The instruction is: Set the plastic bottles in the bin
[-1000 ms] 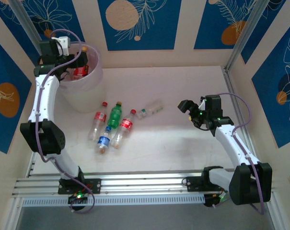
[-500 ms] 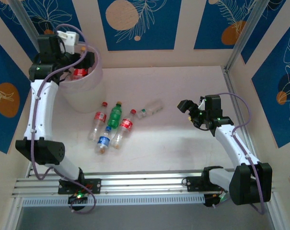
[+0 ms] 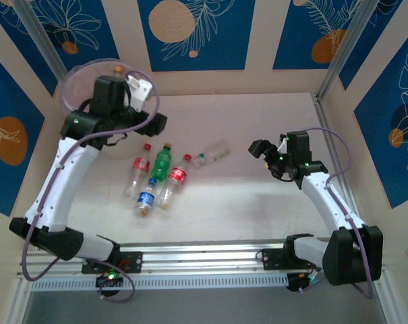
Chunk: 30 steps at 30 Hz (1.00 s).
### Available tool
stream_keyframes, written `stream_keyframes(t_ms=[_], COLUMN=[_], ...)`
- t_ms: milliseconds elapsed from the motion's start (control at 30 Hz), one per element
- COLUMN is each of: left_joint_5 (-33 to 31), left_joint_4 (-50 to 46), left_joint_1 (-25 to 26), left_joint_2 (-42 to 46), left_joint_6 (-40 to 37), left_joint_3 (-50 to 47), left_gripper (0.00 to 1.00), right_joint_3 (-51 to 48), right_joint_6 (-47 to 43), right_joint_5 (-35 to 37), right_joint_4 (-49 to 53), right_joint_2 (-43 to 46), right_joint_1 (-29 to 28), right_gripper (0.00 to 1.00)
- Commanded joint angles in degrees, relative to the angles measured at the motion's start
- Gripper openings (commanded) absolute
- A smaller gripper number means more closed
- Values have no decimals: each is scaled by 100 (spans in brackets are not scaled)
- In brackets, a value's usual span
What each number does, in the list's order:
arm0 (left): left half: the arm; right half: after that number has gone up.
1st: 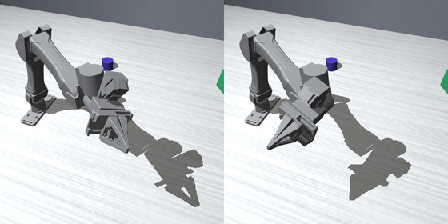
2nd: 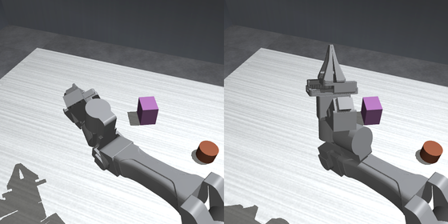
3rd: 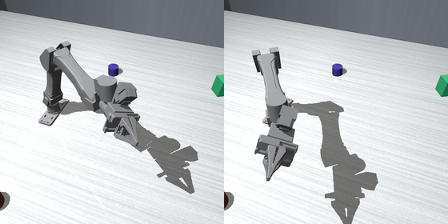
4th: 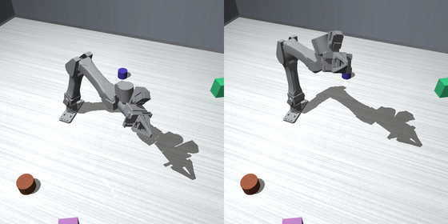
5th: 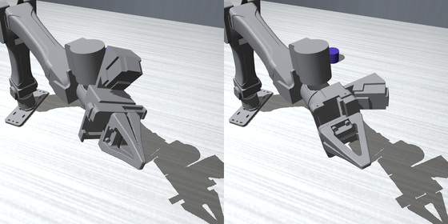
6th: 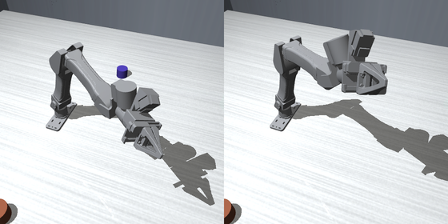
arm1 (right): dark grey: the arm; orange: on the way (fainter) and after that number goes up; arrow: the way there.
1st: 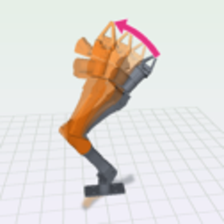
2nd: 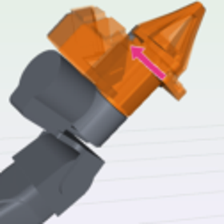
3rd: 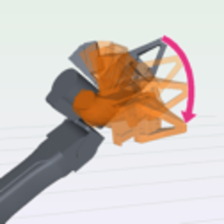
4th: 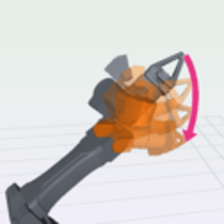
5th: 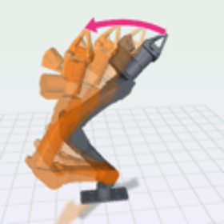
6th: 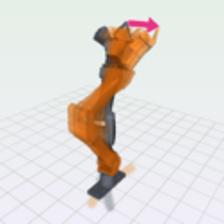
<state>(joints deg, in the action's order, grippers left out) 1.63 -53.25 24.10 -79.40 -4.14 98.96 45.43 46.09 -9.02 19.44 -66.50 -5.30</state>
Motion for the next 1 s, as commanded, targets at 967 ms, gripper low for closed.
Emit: stream_keyframes(t_ms=[967], left_joint_5=[-1003], left_joint_4=[2106], left_joint_1=[1624], left_joint_2=[-1869], left_joint_6=[2246], left_joint_3=[-3280], left_gripper=[92], right_joint_3=[375], right_joint_6=[93], right_joint_5=[-38], right_joint_4=[-2], right_joint_2=[-486], right_joint_1=[-221], right_gripper=[98])
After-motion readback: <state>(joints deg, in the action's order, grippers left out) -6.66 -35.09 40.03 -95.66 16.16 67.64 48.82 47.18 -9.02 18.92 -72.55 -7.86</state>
